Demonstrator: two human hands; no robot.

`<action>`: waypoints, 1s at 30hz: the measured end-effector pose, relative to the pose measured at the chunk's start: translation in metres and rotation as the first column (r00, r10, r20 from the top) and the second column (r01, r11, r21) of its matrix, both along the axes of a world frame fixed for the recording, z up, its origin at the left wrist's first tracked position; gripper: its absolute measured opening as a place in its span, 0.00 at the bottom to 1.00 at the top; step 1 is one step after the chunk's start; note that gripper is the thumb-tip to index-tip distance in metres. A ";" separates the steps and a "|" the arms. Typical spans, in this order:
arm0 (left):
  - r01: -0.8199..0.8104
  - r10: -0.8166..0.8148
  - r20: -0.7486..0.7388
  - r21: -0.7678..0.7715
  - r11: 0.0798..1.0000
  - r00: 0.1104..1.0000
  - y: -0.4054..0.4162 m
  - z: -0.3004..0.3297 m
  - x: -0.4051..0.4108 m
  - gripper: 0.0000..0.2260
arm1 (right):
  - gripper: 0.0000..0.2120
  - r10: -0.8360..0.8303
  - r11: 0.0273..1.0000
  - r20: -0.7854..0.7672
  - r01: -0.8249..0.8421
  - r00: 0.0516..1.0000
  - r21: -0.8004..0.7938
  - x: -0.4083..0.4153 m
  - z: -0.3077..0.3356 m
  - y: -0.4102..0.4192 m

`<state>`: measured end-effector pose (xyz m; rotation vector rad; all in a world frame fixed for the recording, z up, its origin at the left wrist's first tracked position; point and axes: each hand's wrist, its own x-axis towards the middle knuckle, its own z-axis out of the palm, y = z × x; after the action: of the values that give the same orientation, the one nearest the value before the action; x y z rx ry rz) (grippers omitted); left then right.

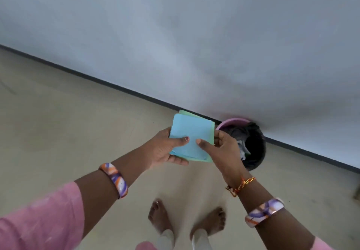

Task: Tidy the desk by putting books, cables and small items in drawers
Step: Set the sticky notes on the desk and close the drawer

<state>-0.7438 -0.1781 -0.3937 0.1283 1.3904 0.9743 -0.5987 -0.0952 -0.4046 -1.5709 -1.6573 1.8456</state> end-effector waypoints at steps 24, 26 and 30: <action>0.947 -0.890 -0.433 0.320 -0.008 0.139 0.111 0.330 0.534 0.09 | 0.20 -0.934 0.094 -0.295 0.935 0.202 0.341 0.500 0.336 -0.118; 0.952 -0.906 -0.418 0.298 -0.071 0.064 0.094 0.337 0.574 0.06 | 0.23 -0.951 -0.003 -0.292 0.943 0.100 0.332 0.522 0.343 -0.143; 0.945 -0.946 -0.322 0.294 -0.147 -0.047 0.074 0.343 0.622 0.07 | 0.27 -0.960 -0.147 -0.275 0.932 -0.054 0.332 0.551 0.357 -0.173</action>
<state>-0.1223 -0.1043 -0.0506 1.3833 0.5793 -0.1284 -0.0473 -0.2680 -0.0472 -1.7300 -0.2770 0.4448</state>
